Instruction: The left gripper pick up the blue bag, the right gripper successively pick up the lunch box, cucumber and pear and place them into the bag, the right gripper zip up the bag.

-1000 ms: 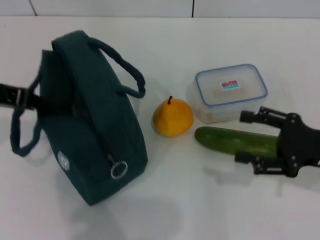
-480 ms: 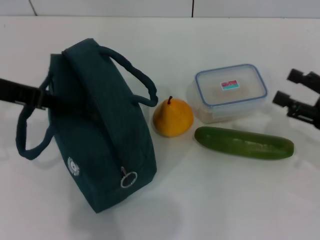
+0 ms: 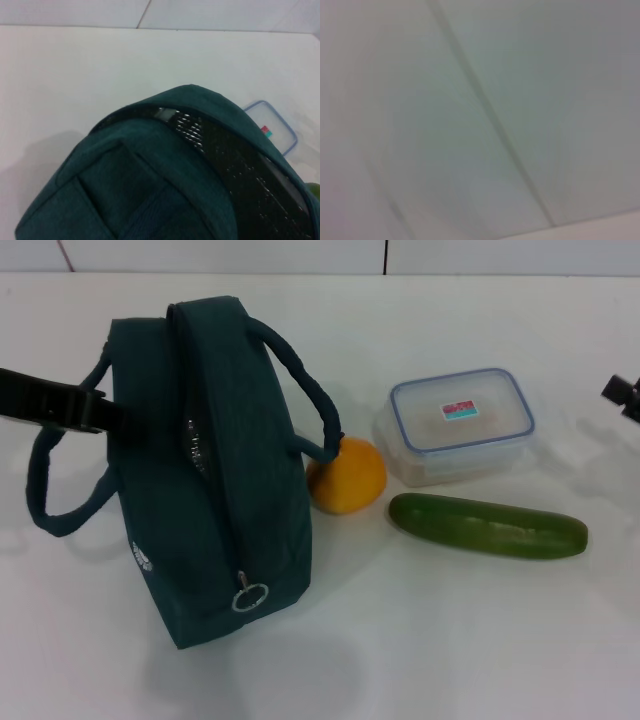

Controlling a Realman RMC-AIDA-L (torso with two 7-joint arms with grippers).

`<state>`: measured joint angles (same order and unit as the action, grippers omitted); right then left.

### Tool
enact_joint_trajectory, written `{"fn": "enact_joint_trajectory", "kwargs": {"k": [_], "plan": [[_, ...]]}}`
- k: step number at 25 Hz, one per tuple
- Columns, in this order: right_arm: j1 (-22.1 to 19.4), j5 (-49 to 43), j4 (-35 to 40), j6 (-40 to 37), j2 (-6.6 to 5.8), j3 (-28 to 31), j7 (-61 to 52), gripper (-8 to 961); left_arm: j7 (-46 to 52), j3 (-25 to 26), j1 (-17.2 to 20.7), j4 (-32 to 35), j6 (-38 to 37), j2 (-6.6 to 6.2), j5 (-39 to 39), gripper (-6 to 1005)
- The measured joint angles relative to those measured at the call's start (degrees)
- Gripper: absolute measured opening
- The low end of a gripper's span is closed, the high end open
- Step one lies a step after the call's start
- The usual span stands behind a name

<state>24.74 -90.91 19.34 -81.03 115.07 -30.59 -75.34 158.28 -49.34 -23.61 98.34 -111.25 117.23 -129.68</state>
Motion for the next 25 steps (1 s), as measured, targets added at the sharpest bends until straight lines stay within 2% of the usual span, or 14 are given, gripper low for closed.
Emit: {"fn": "enact_joint_trajectory", "kwargs": {"k": [6, 11, 17, 25], "plan": [[1.6, 1.2, -0.2, 6.7, -0.06, 0.0, -9.5, 848, 1.6, 0.4, -0.3, 0.0, -0.3, 0.06, 0.6, 49], [5.3, 1.2, -2.8, 10.8, -0.28, -0.5, -13.8, 837, 2.9, 0.1, -0.5, -0.5, -0.2, 0.39, 0.7, 49], [9.1, 0.5, -6.8, 15.0, -0.24, -2.1, -16.1, 824, 4.6, 0.3, -1.1, -1.3, 0.1, 1.05, 2.3, 49], [11.6, 0.5, -9.5, 17.9, 0.22, -5.9, -17.1, 807, 4.4, 0.4, -1.6, -2.8, 0.5, 1.53, 5.0, 49]]}}
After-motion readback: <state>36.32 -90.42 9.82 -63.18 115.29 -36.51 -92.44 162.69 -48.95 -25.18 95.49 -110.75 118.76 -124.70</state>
